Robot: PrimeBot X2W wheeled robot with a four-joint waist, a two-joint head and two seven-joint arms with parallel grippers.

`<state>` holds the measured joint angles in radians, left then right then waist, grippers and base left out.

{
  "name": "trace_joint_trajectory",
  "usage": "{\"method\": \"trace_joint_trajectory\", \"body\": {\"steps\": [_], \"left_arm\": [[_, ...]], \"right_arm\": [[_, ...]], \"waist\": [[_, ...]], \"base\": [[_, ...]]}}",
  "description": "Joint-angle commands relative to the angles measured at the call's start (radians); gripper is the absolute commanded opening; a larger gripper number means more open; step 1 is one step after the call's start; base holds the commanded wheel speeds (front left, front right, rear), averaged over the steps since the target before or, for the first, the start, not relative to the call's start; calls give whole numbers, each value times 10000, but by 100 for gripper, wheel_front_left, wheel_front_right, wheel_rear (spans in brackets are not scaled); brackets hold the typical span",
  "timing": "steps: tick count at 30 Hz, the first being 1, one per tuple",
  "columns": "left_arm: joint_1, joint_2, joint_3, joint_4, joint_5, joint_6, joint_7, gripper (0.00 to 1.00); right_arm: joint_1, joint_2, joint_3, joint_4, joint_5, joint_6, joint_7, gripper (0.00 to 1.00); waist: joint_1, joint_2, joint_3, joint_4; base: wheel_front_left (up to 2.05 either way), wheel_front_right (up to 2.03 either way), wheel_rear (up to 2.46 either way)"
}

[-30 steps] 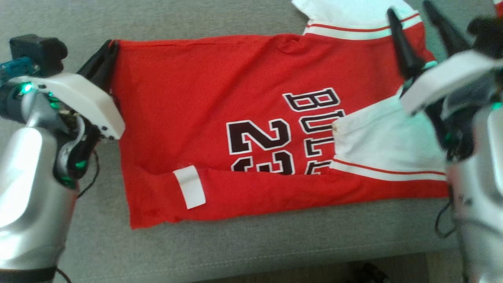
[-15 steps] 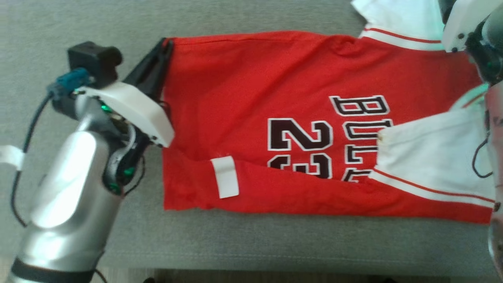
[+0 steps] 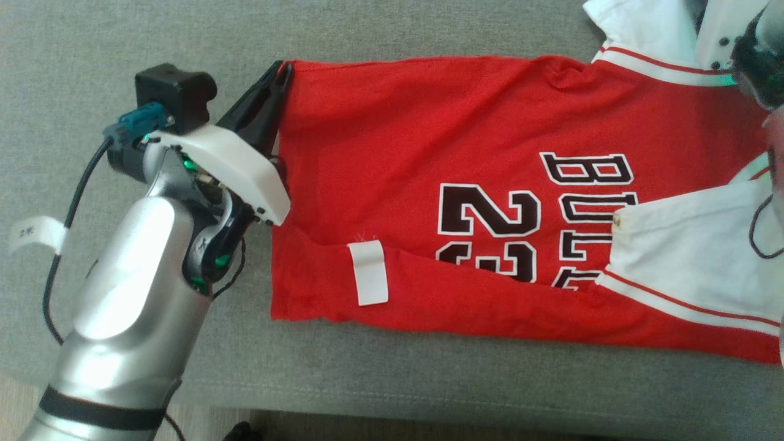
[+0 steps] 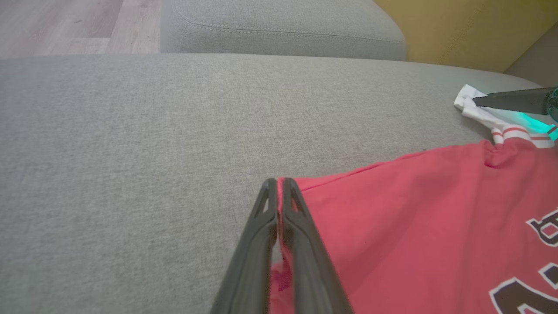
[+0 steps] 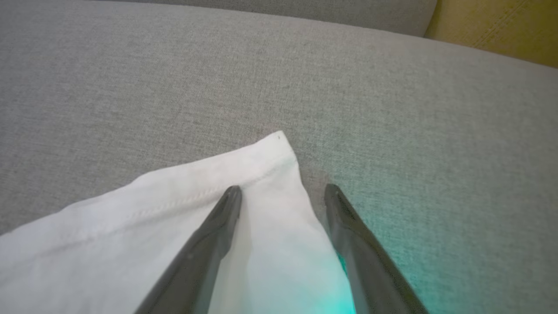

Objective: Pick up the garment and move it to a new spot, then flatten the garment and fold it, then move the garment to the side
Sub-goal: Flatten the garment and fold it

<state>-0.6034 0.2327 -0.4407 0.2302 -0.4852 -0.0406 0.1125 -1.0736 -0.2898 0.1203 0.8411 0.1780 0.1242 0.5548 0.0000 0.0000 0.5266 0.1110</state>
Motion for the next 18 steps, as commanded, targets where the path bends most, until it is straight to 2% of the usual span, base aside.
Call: {"method": "trace_joint_trajectory", "body": {"steps": [1, 4, 5, 9, 18], "left_arm": [[-419, 200, 314, -233, 12, -32, -116, 0], [-509, 174, 297, -124, -10, -42, -149, 0], [-531, 175, 301, -92, -18, -39, -161, 0], [-557, 207, 339, 6, -46, -23, -224, 0], [-342, 464, 585, 193, -106, 110, -623, 0]], "right_arm": [[-70, 49, 177, 133, 160, 65, 198, 52], [-149, 65, 277, 399, 314, 65, 156, 25], [-162, 79, 313, 466, 373, 65, 109, 3], [-178, 106, 329, 539, 605, 65, -320, 0], [228, -22, 809, -70, 1365, 65, -2499, 0]], "waist": [[0, 0, 25, 23], [0, 0, 67, 33], [0, 0, 74, 23], [0, 0, 53, -58], [0, 0, -546, -661]], "base": [[0, 0, 0], [0, 0, 0], [0, 0, 0], [0, 0, 0], [0, 0, 0]]}}
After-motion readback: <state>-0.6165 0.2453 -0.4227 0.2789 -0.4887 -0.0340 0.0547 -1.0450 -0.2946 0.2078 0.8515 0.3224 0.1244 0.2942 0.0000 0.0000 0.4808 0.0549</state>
